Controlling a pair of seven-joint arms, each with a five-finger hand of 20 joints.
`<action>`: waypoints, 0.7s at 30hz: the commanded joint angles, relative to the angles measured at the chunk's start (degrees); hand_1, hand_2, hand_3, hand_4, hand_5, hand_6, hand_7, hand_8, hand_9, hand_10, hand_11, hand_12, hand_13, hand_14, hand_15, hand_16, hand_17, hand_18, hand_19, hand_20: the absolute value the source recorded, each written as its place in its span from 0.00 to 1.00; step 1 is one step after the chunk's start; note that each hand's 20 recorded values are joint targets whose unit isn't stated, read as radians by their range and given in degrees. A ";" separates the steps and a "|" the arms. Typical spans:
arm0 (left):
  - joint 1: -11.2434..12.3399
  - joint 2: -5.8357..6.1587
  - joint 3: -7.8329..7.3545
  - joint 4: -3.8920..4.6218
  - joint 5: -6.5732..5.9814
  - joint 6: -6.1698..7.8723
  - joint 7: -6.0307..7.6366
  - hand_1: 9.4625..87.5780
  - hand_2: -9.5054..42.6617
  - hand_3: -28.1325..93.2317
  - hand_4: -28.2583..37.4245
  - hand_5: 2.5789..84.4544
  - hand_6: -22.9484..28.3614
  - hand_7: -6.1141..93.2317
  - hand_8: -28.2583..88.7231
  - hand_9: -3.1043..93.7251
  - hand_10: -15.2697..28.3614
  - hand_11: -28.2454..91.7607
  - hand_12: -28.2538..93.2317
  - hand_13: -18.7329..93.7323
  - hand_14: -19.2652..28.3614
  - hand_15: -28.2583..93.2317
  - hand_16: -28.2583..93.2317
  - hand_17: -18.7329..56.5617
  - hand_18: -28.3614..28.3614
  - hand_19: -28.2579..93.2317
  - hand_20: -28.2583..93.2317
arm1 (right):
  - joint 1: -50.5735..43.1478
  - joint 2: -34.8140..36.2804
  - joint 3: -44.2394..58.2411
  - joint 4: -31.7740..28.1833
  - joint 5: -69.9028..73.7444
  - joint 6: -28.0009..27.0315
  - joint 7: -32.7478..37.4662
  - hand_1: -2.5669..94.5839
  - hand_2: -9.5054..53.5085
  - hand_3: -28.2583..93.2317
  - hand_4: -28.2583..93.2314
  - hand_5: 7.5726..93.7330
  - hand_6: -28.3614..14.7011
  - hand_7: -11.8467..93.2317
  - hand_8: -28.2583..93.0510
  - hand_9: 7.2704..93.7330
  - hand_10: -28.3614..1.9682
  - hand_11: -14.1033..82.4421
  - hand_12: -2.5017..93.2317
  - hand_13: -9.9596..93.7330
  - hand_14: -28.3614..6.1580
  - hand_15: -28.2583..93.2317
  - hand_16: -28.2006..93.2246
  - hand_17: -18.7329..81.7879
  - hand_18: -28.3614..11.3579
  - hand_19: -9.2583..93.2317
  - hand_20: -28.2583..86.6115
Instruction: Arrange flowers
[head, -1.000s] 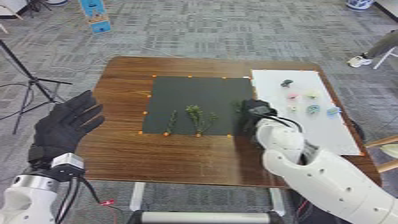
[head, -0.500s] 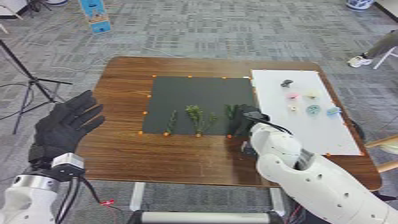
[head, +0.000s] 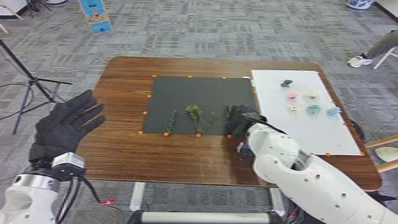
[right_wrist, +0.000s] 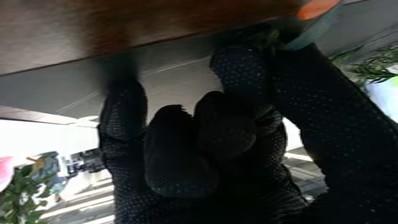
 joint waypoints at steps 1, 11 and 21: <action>0.06 -0.30 0.10 0.07 -0.38 -0.15 -0.40 0.18 0.03 0.83 0.00 0.40 0.52 0.27 0.16 0.32 0.61 0.42 0.38 0.38 0.68 0.49 0.25 0.13 0.87 0.60 0.34 | -2.30 -1.50 -1.52 0.54 0.59 -0.53 0.02 0.47 0.00 0.88 0.08 0.77 0.70 0.64 0.46 0.80 0.58 0.84 0.63 0.81 0.49 0.95 0.61 0.51 0.21 0.88 0.57; 0.30 -0.37 -0.04 -0.07 -0.40 -0.15 -0.43 0.18 0.03 0.83 0.00 0.40 0.52 0.27 0.16 0.32 0.61 0.42 0.38 0.38 0.68 0.49 0.25 0.13 0.87 0.60 0.34 | -3.05 -1.29 -0.29 0.41 -1.09 -4.36 0.63 0.43 0.00 0.85 0.02 0.78 0.69 0.60 0.43 0.79 0.58 0.82 0.63 0.80 0.49 0.94 0.61 0.50 0.21 0.87 0.56; 0.34 -0.41 -0.07 -0.05 -0.34 -0.28 -0.27 0.18 0.03 0.83 0.00 0.40 0.52 0.27 0.16 0.32 0.61 0.42 0.38 0.38 0.68 0.49 0.25 0.13 0.87 0.60 0.34 | -3.12 -0.63 1.61 -0.85 -2.79 -7.59 1.50 0.28 0.00 0.84 0.00 0.74 0.62 0.52 0.16 0.75 0.54 0.78 0.64 0.76 0.47 0.91 0.61 0.47 0.20 0.85 0.56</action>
